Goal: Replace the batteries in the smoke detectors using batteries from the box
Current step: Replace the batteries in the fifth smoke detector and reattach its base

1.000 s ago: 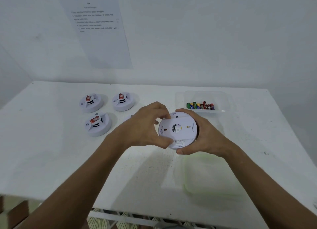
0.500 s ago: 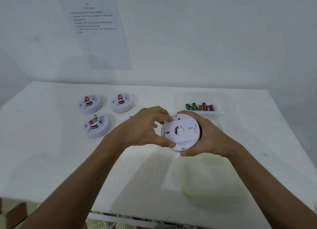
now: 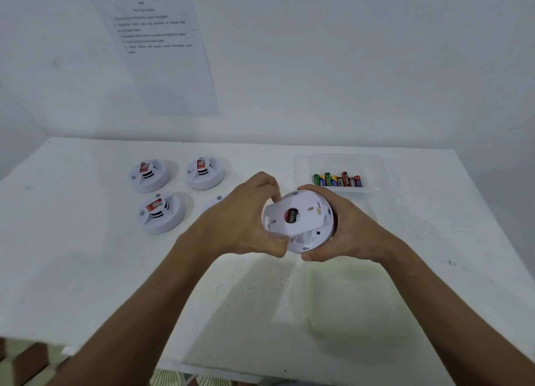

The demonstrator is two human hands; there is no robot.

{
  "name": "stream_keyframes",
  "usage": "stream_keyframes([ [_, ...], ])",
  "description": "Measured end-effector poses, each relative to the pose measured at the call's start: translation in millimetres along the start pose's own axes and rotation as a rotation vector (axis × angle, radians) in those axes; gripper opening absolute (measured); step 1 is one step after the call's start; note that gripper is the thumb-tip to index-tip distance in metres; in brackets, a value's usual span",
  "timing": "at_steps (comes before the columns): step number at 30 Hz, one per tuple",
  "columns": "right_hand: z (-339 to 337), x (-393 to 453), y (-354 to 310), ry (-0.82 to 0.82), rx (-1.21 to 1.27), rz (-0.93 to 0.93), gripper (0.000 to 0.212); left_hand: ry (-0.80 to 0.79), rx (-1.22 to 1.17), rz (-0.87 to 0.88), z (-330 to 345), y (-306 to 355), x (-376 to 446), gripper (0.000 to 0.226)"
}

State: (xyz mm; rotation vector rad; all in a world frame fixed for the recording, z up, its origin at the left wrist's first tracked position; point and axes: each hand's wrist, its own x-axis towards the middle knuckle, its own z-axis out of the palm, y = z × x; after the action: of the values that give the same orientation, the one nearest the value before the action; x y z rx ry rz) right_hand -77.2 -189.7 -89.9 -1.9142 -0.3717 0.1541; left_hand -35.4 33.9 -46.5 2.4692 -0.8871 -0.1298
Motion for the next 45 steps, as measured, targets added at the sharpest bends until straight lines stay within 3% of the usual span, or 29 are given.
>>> stream_keyframes([
  [5,-17.4,-11.7,7.9,0.077,0.057,0.054,0.097,0.188,-0.01,-0.097,3.5,-26.9,-13.7,0.059],
  [12,-36.2,-34.7,11.2,0.12,0.103,0.081,0.102,-0.104,-0.02,-0.303,50.2,-47.9,-37.0,0.066],
  [19,-29.0,-38.8,14.1,0.078,0.103,0.083,0.101,-0.132,0.032,-0.359,76.7,-62.1,-40.9,0.051],
  [22,-25.7,-39.7,14.5,0.071,0.115,0.088,0.104,-0.082,-0.024,-0.323,67.6,-50.1,-41.6,0.057],
  [27,-21.5,-38.4,11.5,0.033,0.067,0.073,0.103,0.084,-0.232,-0.084,33.2,3.7,-23.1,0.05],
  [32,-21.5,-40.1,6.7,0.05,0.052,0.047,0.101,-0.02,-0.166,0.071,18.5,33.5,6.2,0.039],
  [37,-28.7,-46.8,4.1,0.091,0.065,0.032,0.099,-0.1,-0.057,0.094,13.8,43.6,25.0,0.032],
  [45,-33.2,-59.9,7.4,0.162,0.015,0.05,0.091,-0.269,0.206,0.209,23.6,63.1,44.2,0.042],
])
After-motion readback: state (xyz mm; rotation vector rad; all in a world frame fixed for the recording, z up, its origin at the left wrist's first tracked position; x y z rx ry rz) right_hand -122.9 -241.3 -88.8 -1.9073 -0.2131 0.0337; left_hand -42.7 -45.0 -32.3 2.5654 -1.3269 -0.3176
